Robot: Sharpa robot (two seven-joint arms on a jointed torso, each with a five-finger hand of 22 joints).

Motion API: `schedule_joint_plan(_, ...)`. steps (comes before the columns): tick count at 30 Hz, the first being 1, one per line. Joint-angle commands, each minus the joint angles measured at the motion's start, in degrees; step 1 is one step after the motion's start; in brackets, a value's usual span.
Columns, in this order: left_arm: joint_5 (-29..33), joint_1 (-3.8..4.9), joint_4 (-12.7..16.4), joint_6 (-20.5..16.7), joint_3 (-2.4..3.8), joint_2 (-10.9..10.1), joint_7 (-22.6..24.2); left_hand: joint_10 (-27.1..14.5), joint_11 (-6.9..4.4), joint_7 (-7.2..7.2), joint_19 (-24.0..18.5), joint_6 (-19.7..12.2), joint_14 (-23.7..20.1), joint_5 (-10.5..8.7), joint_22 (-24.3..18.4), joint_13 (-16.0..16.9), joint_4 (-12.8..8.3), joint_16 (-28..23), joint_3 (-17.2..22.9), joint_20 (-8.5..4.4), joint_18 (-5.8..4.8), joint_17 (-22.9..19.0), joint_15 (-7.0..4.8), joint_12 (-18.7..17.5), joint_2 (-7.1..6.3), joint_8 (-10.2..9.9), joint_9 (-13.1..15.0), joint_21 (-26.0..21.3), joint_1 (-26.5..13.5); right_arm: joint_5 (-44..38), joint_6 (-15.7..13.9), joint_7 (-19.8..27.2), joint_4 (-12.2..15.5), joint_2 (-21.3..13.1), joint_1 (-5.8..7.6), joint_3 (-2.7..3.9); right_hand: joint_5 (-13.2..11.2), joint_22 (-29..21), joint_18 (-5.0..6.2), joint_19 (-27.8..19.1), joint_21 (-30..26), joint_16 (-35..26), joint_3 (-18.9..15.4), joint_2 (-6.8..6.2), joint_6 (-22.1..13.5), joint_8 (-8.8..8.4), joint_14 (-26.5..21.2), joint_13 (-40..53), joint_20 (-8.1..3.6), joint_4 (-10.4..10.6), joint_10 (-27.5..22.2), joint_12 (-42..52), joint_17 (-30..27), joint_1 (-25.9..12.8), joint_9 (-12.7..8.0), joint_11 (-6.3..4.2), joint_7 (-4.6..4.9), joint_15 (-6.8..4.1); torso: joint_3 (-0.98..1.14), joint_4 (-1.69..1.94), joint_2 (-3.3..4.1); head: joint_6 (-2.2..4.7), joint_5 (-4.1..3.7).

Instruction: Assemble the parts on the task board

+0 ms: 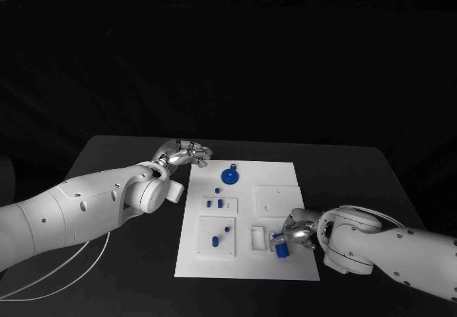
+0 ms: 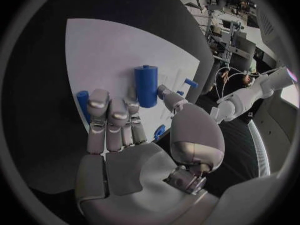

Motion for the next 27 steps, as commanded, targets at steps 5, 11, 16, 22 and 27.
schedule_joint_plan(5,0.3,0.03,0.1,0.7,0.04,0.0,0.6,-0.3,-0.05,0.10,0.0,-0.4,0.3,0.01,0.1,-0.1,-0.1,-0.3,-0.3,0.21,0.17,0.1,0.19,-0.2,0.25,0.4,-0.1,-0.3,-0.3,0.8,0.0,-0.4,0.2,-0.5,-0.57,-0.47,0.2,1.1,4.52,-0.4,0.6,0.0,3.7,2.15,1.3,0.17,0.0,0.1,0.50,-2.5,0.9,-0.5,0.1,2.0,-6.5,-0.25,0.21,-0.52,0.11,-0.07,-0.02,0.00,0.01)
schedule_joint_plan(11,0.3,0.03,0.1,0.6,0.04,0.0,0.6,-0.3,-0.05,0.10,0.0,-0.4,0.3,0.02,0.1,-0.1,-0.1,-0.3,-0.3,0.21,0.17,0.2,0.19,-0.2,0.29,0.4,-0.1,-0.3,-0.3,3.7,-0.8,-0.2,1.4,-1.5,-0.38,-0.44,0.2,1.1,4.52,-0.3,1.0,0.0,5.3,2.91,2.4,-0.06,0.1,0.2,0.99,-3.3,1.5,-0.8,0.1,0.3,-6.8,-0.43,0.01,-0.67,0.13,-0.06,0.02,-0.04,0.11)
schedule_joint_plan(16,0.3,0.04,0.1,0.7,0.04,0.0,0.6,-0.3,-0.04,0.10,0.0,-0.4,0.3,0.02,0.1,-0.1,-0.1,-0.3,-0.3,0.21,0.16,0.2,0.19,-0.2,0.30,0.4,-0.1,-0.3,-0.4,8.2,-1.3,-0.2,2.3,-1.7,1.55,-0.41,0.2,1.0,4.52,-0.2,1.1,0.0,5.4,2.87,2.9,-0.11,0.2,0.2,1.11,-3.4,1.8,-0.9,0.2,-0.9,-6.9,-0.52,-0.09,-0.73,0.08,-0.06,-0.01,-0.05,0.08)
schedule_joint_plan(22,0.3,0.04,0.0,0.7,0.04,0.1,0.6,-0.3,-0.04,0.09,0.0,-0.4,0.3,0.02,0.1,-0.1,-0.1,-0.4,-0.4,0.22,0.16,0.2,0.20,-0.2,0.32,0.4,-0.1,-0.3,-0.4,12.9,-1.8,-0.3,2.8,-1.6,3.65,-0.38,0.2,1.0,4.52,-0.1,1.3,0.0,5.3,2.79,3.4,-0.15,0.3,0.3,1.14,-3.7,2.1,-1.0,0.2,-1.8,-7.0,-0.63,-0.20,-0.83,0.02,0.01,-0.01,-0.06,0.03)
schedule_joint_plan(27,0.3,0.04,0.0,0.7,0.04,0.1,0.6,-0.3,-0.04,0.08,0.0,-0.3,0.3,0.02,0.1,-0.1,-0.1,-0.4,-0.4,0.22,0.16,0.3,0.20,-0.2,0.32,0.4,-0.1,-0.3,-0.4,14.7,-1.9,-0.3,2.5,-0.6,3.96,-0.38,0.2,1.0,4.52,-0.1,1.4,0.0,5.2,2.76,3.6,-0.20,0.3,0.3,1.13,-3.9,2.2,-1.1,0.2,-2.3,-7.1,-0.69,-0.26,-0.89,0.01,0.05,0.03,-0.13,0.13)
